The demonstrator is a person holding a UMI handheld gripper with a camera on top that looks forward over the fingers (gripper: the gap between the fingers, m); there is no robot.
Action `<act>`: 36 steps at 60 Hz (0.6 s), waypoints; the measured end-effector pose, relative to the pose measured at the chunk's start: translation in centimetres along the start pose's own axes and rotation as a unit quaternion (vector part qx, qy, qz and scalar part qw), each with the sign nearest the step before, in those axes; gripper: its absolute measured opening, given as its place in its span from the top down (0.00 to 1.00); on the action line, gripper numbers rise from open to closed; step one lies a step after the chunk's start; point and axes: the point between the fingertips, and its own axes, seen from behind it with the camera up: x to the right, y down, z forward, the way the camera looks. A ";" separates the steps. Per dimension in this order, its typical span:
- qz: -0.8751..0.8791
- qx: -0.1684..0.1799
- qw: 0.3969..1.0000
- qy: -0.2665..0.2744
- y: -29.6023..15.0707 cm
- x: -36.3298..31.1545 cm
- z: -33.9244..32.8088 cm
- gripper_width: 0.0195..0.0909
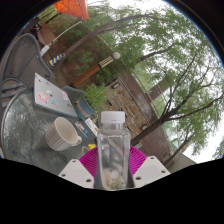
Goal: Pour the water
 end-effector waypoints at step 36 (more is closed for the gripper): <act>-0.706 0.110 0.699 0.022 -5.0 -2.2 7.7 0.73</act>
